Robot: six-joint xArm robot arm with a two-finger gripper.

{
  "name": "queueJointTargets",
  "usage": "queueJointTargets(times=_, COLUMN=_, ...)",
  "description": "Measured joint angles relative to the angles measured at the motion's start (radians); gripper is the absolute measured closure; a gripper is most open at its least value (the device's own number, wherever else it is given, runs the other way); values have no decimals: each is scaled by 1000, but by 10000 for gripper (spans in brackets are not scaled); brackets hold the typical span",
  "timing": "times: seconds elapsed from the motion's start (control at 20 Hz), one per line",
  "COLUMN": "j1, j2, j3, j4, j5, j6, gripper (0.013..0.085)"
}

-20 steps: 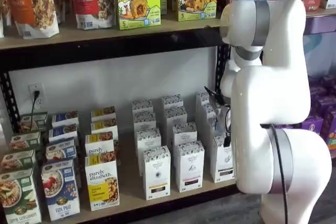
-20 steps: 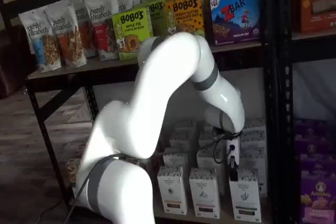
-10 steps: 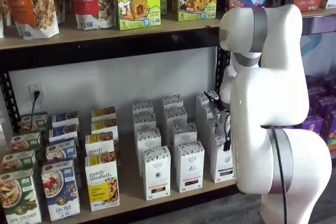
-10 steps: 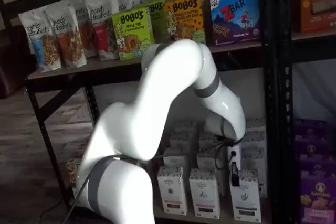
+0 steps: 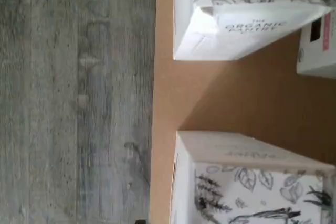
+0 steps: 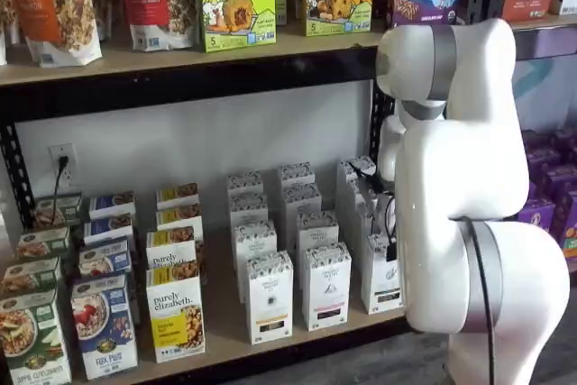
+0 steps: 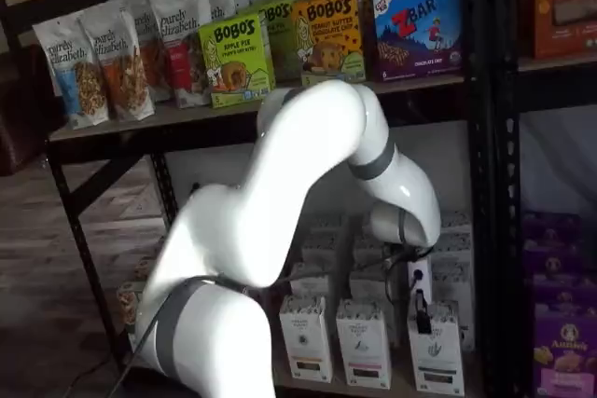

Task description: Pick up the white box with a green strip in the middle, on the bottom shelf, the sixth box from the left

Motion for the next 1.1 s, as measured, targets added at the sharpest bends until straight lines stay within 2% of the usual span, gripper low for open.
queueJointTargets(times=0.15, j1=2, j2=11, j3=-9, j4=-30, j5=-2, j6=28, gripper=130)
queueJointTargets(times=0.4, j1=2, j2=31, j3=-28, j4=-134, j5=4, j6=120, gripper=130)
queueJointTargets(times=0.5, j1=3, j2=38, j3=-35, j4=-158, j5=5, j6=142, gripper=130)
queueJointTargets(times=0.95, j1=7, j2=57, j3=-42, j4=-172, j5=-29, j6=159, gripper=130)
queueJointTargets(times=1.1, j1=8, j2=58, j3=-45, j4=-164, j5=-20, j6=153, gripper=210)
